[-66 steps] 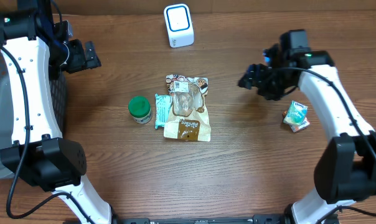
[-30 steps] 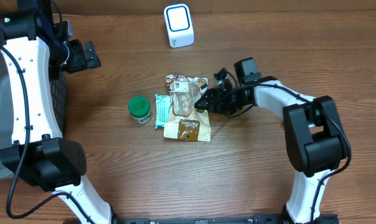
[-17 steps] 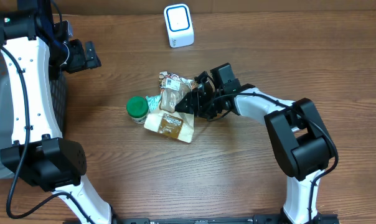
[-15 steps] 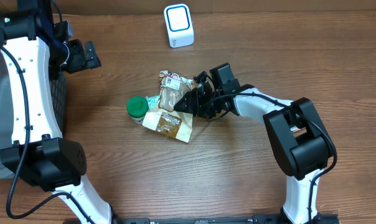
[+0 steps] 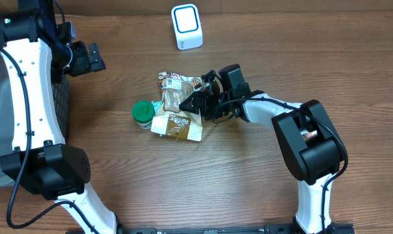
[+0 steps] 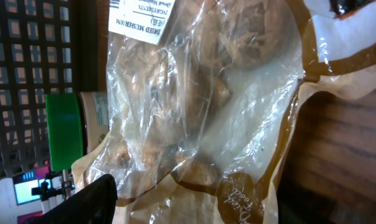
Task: Scan the item barcode
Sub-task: 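Grasp the clear plastic food bag with the right gripper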
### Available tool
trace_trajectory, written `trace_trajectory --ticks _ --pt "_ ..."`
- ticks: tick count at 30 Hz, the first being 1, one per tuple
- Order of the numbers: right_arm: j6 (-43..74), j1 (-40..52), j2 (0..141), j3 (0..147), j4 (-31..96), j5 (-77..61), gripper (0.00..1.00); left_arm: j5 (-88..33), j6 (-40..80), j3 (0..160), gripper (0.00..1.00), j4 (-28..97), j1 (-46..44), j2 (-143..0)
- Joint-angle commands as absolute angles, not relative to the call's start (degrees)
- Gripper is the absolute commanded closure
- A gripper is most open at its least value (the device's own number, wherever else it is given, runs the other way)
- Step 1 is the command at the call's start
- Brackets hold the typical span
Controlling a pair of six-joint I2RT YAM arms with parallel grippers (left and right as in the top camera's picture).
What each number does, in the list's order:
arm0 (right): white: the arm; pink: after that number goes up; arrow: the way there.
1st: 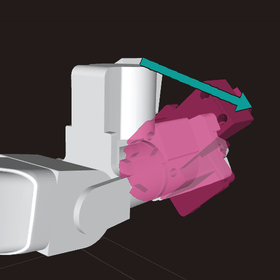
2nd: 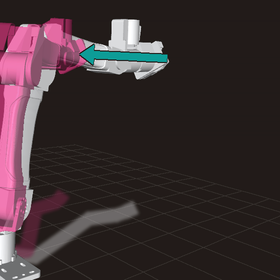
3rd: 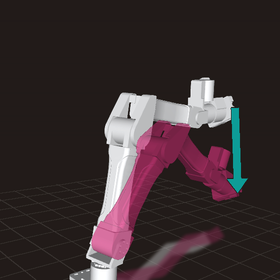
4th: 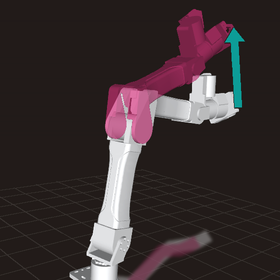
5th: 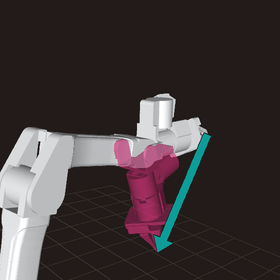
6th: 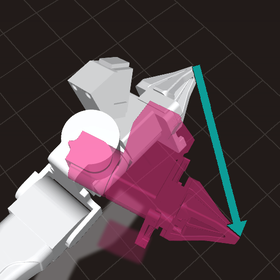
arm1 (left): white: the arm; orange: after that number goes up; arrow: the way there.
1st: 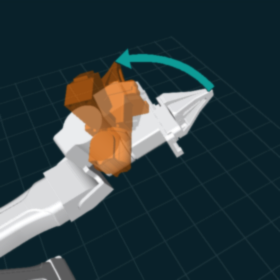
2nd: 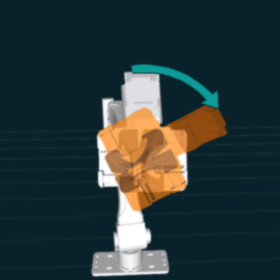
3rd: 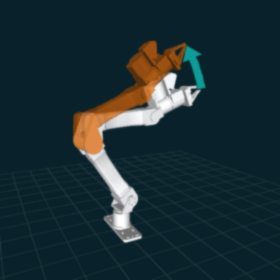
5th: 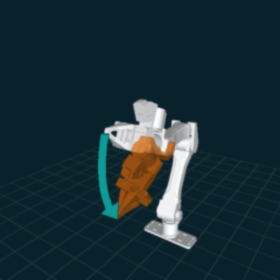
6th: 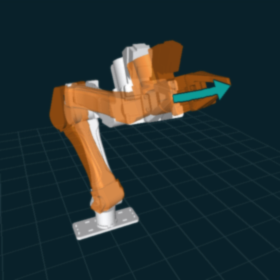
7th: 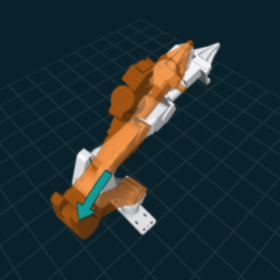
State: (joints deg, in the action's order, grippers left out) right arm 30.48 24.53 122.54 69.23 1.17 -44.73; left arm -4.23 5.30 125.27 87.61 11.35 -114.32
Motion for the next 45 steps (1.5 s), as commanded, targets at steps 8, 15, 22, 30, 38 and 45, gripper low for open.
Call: trace_trajectory --ticks 8,15,22,30,38,45 --pt "33.8 28.8 126.1 68.2 -2.8 -42.2 0.30 -4.0 3.8 125.4 0.01 87.5 11.6 -112.8" --pt "38.2 29.8 127.4 68.2 -5.9 -42.1 0.67 -4.0 3.8 125.4 0.00 87.5 11.6 -112.8" --pt "38.2 28.9 127.3 68.3 -6.0 -43.9 0.91 -4.0 3.8 125.4 0.00 87.5 11.6 -112.8" --pt "38.2 25.6 125.5 68.3 -9.8 -54.8 0.96 -4.0 3.8 125.4 0.00 87.5 11.6 -112.8" --pt "31.4 22.3 114.9 68.3 -0.9 -53.1 0.96 -4.0 3.8 125.4 0.00 87.5 11.6 -112.8" --pt "19.2 21.9 102.1 68.3 17.2 -40.1 0.96 -4.0 3.8 125.4 0.00 87.5 11.6 -112.8"
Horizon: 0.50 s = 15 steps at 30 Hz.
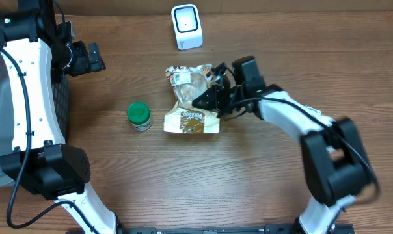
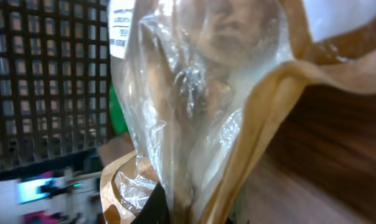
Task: Scan the item barcode
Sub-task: 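Grasp the clear plastic food bag with the right gripper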
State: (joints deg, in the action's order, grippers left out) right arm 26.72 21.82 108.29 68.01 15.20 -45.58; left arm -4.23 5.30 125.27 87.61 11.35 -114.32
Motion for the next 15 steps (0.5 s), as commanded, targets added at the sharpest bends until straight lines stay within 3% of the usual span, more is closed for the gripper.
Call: trace_trajectory --ticks 1,8,15 --pt "17.8 21.9 100.3 68.3 19.6 -38.5 0.96 -4.0 3.8 125.4 0.00 87.5 11.6 -112.8" --pt "16.8 23.2 101.6 68.3 23.8 -38.3 0.96 -4.0 3.8 125.4 0.00 87.5 11.6 -112.8" --pt "18.3 30.0 105.1 68.3 21.3 -38.6 0.96 -4.0 3.8 125.4 0.01 87.5 11.6 -112.8"
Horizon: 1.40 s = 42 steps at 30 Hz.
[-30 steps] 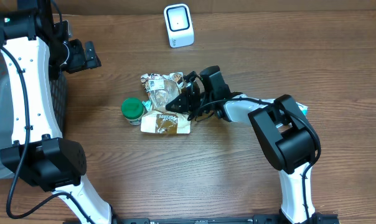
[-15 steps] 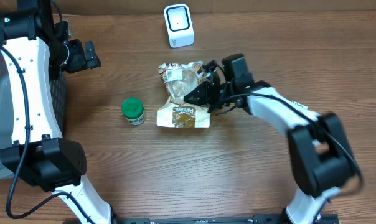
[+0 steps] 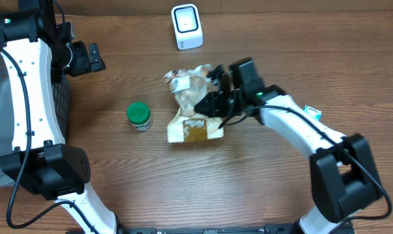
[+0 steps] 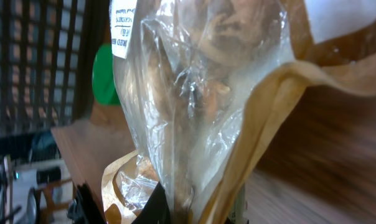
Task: Scan the item barcode
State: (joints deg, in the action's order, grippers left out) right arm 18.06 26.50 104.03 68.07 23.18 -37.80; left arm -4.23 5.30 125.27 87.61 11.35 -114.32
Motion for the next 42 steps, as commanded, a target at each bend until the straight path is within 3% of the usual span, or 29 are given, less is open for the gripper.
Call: trace_trajectory --ticks 1,8,18,21,23,25,27,34,42 --pt "18.9 30.9 105.7 68.3 20.5 -38.6 0.96 -4.0 3.8 125.4 0.01 87.5 11.6 -112.8" --pt "23.9 32.9 110.3 68.3 16.6 -38.6 0.96 -4.0 3.8 125.4 0.00 87.5 11.6 -112.8" --pt "23.8 27.0 115.4 68.3 16.6 -38.5 0.95 -4.0 3.8 125.4 0.01 87.5 11.6 -112.8" --pt "23.8 25.1 115.5 68.3 16.6 -38.4 0.83 -4.0 3.8 125.4 0.01 87.5 11.6 -112.8" --pt "23.8 24.0 115.5 68.3 16.6 -38.4 0.69 -4.0 3.8 125.4 0.01 87.5 11.6 -112.8" --pt "23.5 23.2 115.5 68.3 16.8 -38.4 0.66 -4.0 3.8 125.4 0.00 87.5 11.6 -112.8" --pt "22.5 22.7 115.5 68.3 17.1 -38.4 0.67 -4.0 3.8 125.4 0.01 87.6 11.6 -112.8" --pt "22.5 22.7 115.9 68.3 17.7 -38.4 0.96 -4.0 3.8 125.4 0.01 87.5 11.6 -112.8" --pt "19.6 22.3 115.1 68.3 17.6 -41.8 0.96 -4.0 3.8 125.4 0.00 87.5 11.6 -112.8"
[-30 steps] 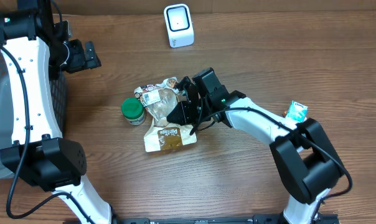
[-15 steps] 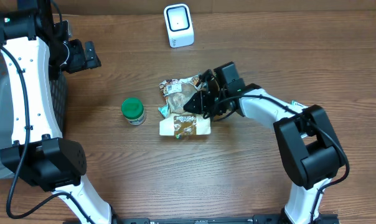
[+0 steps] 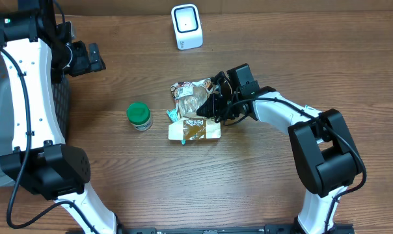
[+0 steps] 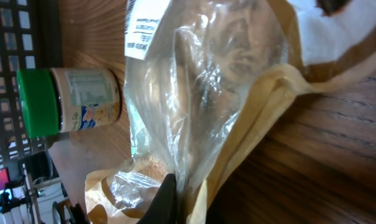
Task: Scan the item barcode
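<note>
The item is a clear-and-brown snack bag (image 3: 194, 112) lying mid-table, with a white printed label (image 4: 144, 22) at its top. My right gripper (image 3: 216, 105) is shut on the bag's right edge; one black finger (image 4: 167, 200) presses into the plastic fold in the right wrist view. The white barcode scanner (image 3: 187, 26) stands at the back of the table, well beyond the bag. My left gripper (image 3: 87, 58) hangs at the far left, away from everything, and its jaws are not readable.
A small jar with a green lid (image 3: 139, 116) stands left of the bag, also in the right wrist view (image 4: 70, 102). A small teal bit (image 3: 174, 116) shows at the bag's left edge. A dark wire basket (image 3: 61, 104) sits at the left table edge.
The bag was tilted up higher in the right gripper; now it sits lower and flatter on the table, slightly nearer the jar. A teal bit now shows at its left edge.
At first the bag lay bunched against the green-lidded jar with the right gripper's finger beside it. Then the gripper was shut on the bag, which was apart from the jar and toward the scanner. Then it was tilted up, and now it rests lower on the table.
</note>
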### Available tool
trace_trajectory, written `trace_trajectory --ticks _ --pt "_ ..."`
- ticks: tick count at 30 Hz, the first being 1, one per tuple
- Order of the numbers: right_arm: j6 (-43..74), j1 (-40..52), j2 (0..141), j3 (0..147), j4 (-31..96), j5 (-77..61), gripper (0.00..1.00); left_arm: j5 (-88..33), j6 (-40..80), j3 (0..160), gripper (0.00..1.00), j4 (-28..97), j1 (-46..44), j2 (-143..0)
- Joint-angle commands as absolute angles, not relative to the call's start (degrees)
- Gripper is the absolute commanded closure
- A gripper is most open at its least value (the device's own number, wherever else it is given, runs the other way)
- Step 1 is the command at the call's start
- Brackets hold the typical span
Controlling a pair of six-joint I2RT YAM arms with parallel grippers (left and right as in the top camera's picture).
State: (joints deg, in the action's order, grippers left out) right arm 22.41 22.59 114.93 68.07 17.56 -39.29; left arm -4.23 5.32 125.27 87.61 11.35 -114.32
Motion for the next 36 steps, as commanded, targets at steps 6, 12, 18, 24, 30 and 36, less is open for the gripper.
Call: trace_trajectory --ticks 6,12,18,24,30,36 --pt "10.2 19.9 104.1 68.3 21.6 -49.3 0.96 -4.0 3.8 125.4 0.00 87.5 11.6 -112.8" --pt "5.1 19.4 92.7 68.3 26.4 -50.3 0.96 -4.0 3.8 125.4 0.01 87.5 11.6 -112.8" --pt "-1.5 19.4 85.9 68.3 27.5 -50.1 0.96 -4.0 3.8 125.4 0.00 87.5 11.6 -112.8" --pt "-3.5 19.4 84.6 68.3 25.1 -46.5 0.96 -4.0 3.8 125.4 0.00 87.5 11.6 -112.8" --pt "-3.7 19.2 84.6 68.3 21.0 -44.6 0.96 -4.0 3.8 125.4 0.01 87.5 11.6 -112.8" --pt "-12.6 19.2 83.8 68.3 19.1 -42.4 0.96 -4.0 3.8 125.4 0.00 87.5 11.6 -112.8"
